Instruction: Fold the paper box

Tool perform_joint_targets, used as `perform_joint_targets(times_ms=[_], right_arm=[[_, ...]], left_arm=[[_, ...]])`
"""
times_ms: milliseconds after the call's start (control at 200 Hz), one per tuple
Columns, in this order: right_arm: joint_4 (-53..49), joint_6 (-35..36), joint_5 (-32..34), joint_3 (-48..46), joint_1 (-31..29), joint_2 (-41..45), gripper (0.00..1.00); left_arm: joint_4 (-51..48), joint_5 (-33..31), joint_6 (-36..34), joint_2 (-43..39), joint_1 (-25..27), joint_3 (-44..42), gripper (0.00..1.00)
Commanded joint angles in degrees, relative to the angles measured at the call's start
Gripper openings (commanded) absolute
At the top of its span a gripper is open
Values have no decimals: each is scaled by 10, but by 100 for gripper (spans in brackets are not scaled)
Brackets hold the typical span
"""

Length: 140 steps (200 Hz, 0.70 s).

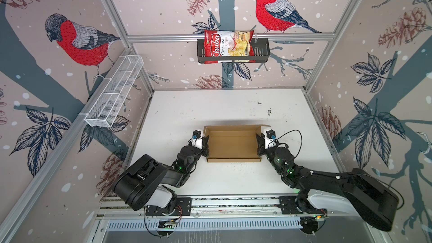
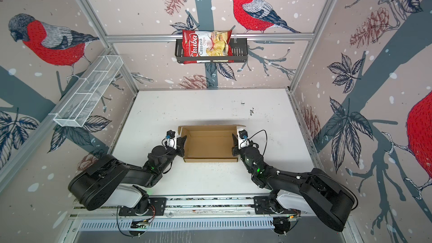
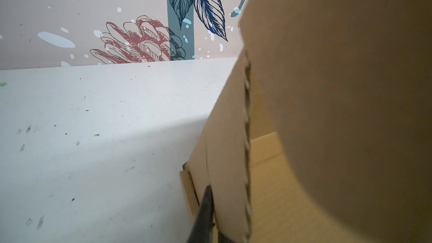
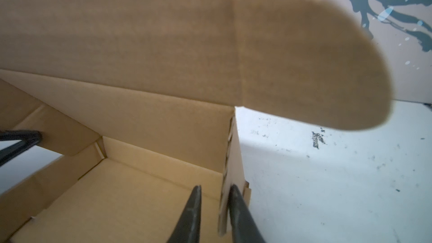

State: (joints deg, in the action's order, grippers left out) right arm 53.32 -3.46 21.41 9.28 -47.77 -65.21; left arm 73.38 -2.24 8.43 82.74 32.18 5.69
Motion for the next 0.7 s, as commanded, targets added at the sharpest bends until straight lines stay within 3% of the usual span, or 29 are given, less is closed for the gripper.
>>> perform_joint_targets(times_ms=[0,290,470,695], right_arm=[[-21,-32,-36,-6,12,24,30],[-98,-52,-92,-5,61,78,53],[-182,-65,-115,-5,60,169,65],[-300,-99,-141,-2,37,282,71]], left_arm=[[27,-2,-19,10,6,-5,8],[53,-25,-35,37,12,-7,8],[54,-37,-37,38,13,-9,8],[62,-47,-29,49,14,-7,9]])
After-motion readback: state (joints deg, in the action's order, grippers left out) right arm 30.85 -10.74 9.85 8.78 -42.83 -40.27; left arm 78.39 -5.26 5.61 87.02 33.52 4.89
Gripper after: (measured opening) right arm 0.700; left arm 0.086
